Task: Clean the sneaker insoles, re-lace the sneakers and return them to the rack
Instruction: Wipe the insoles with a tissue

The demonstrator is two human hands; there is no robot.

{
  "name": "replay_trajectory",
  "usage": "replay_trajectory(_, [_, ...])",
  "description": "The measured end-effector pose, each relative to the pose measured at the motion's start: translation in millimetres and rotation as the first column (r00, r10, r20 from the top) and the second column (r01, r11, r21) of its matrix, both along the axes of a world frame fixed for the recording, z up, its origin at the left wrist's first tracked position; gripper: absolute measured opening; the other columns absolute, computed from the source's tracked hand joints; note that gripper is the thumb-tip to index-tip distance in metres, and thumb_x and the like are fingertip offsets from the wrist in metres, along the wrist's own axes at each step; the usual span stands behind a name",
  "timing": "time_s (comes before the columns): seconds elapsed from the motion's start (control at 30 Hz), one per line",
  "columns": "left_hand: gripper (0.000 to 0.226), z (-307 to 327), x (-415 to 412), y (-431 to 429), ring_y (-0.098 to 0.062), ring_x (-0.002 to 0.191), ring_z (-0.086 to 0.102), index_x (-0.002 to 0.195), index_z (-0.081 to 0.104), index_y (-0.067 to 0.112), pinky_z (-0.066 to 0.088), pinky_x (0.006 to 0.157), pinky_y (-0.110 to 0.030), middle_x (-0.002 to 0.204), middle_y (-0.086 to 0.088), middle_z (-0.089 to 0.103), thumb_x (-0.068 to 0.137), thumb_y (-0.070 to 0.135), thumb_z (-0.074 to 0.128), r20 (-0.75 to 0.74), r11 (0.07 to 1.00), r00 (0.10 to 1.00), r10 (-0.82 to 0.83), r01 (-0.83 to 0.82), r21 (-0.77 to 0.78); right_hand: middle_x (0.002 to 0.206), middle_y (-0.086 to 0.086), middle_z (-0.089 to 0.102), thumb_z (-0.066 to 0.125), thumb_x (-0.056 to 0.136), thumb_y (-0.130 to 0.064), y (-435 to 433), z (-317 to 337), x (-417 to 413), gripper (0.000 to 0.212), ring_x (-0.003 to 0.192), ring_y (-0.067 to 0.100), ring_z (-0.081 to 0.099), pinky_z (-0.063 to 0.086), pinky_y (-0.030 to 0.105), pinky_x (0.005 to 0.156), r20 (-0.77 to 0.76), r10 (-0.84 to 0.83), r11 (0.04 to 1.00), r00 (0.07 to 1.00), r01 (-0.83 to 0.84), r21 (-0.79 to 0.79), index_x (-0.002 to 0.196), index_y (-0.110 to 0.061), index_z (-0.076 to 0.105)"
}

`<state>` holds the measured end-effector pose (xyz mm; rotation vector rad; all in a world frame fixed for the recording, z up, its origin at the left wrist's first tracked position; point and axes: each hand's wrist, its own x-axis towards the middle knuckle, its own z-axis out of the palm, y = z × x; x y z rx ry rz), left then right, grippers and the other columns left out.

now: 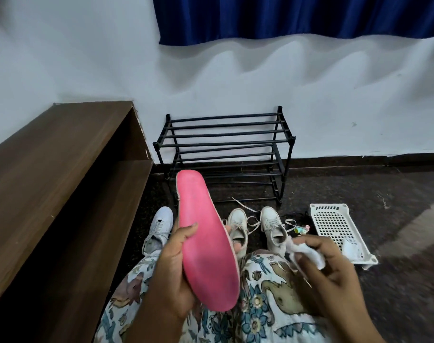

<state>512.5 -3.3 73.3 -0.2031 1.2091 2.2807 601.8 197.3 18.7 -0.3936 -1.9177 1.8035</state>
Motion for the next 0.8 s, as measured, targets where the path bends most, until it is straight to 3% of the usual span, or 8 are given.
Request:
replay_trajectory(0.1, [0.029,10.3,-16.2,-4.0,-0.037,0.068,0.069,0.118,0.054,0.015,0.057,0.054,-0.043,0.085,-0.022,0.071,0.089,0.012,0.048,-0.059,0.992,0.998,-0.031,0.023,-0.121,0.081,0.007,0.069,0.054,0.088,0.006,37.6,-30.7,-5.9,0.021,0.063,0.011,0.061,0.052,0.018,0.055,0.149,-0.103,0.951,0.984,0.141,-0.276,0.087,-0.010,0.067])
replay_trajectory(0.23, [0.027,11.2,-63.7,2.7,-0.021,0.054,0.068,0.102,0.060,0.025,0.054,0.044,-0.030,0.071,-0.008,0.073,0.090,0.006,0.046,-0.124,0.957,0.988,-0.088,0.050,-0.287,0.087,0.015,0.069,0.054,0.091,0.000,73.1,-95.7,-16.7,0.019,0.073,0.016,0.062,0.051,0.025,0.065,0.319,-0.146,0.919,0.936,0.248,-0.306,0.088,-0.008,0.070])
replay_trajectory(0.37, [0.030,-17.1,-132.3,21.1,-0.014,0.055,0.065,0.108,0.060,0.020,0.054,0.049,-0.022,0.087,-0.008,0.068,0.088,0.003,0.046,-0.117,0.895,0.969,-0.217,0.150,-0.420,0.103,0.024,0.063,0.049,0.096,-0.008,94.8,-174.8,-32.7,0.020,0.086,0.032,0.062,0.052,0.033,0.068,0.515,-0.157,0.876,0.843,0.359,-0.321,0.096,0.002,0.067])
replay_trajectory(0.4, [0.028,-30.7,-149.7,26.6,-0.011,0.054,0.064,0.109,0.058,0.018,0.052,0.047,-0.019,0.087,-0.006,0.065,0.088,0.003,0.047,-0.110,0.876,0.965,-0.237,0.163,-0.453,0.102,0.023,0.062,0.048,0.096,-0.008,99.0,-192.7,-38.4,0.022,0.087,0.030,0.062,0.052,0.030,0.067,0.555,-0.153,0.881,0.818,0.367,-0.298,0.095,0.003,0.067])
replay_trajectory(0.53, [0.026,-93.4,-200.7,52.2,-0.009,0.055,0.063,0.104,0.054,0.017,0.051,0.049,-0.018,0.082,-0.003,0.065,0.081,0.004,0.056,-0.071,0.827,0.949,-0.307,0.229,-0.513,0.077,0.010,0.061,0.047,0.093,0.008,111.4,-253.8,-64.4,0.026,0.055,0.006,0.059,0.044,0.011,0.046,0.642,-0.098,0.917,0.760,0.319,-0.237,0.080,-0.001,0.067])
replay_trajectory(0.67, [0.047,-168.1,-227.9,70.5,-0.011,0.060,0.066,0.097,0.060,0.019,0.054,0.054,-0.022,0.080,-0.002,0.069,0.057,0.018,0.084,-0.024,0.789,0.919,-0.392,0.323,-0.523,0.074,0.009,0.062,0.056,0.088,0.009,119.3,-304.3,-88.4,0.019,0.059,0.010,0.059,0.048,0.014,0.050,0.703,-0.083,0.921,0.706,0.324,-0.217,0.082,-0.007,0.064])
replay_trajectory(0.73, [0.073,-205.9,-233.5,76.5,-0.012,0.066,0.068,0.098,0.065,0.023,0.056,0.057,-0.023,0.083,-0.001,0.072,0.032,0.037,0.094,0.030,0.770,0.898,-0.439,0.394,-0.503,0.077,0.010,0.060,0.059,0.084,0.011,132.8,-326.0,-99.9,0.021,0.063,0.013,0.057,0.049,0.013,0.051,0.711,-0.167,0.887,0.683,0.419,-0.194,0.082,-0.010,0.058])
replay_trajectory(0.8, [0.088,-238.8,-234.1,79.4,-0.012,0.072,0.069,0.106,0.065,0.022,0.056,0.060,-0.023,0.089,0.000,0.072,0.025,0.040,0.095,0.089,0.760,0.874,-0.478,0.462,-0.457,0.078,0.010,0.059,0.062,0.082,0.010,156.5,-340.9,-109.6,0.022,0.065,0.014,0.058,0.046,0.009,0.050,0.720,-0.302,0.837,0.625,0.535,-0.114,0.083,-0.011,0.054])
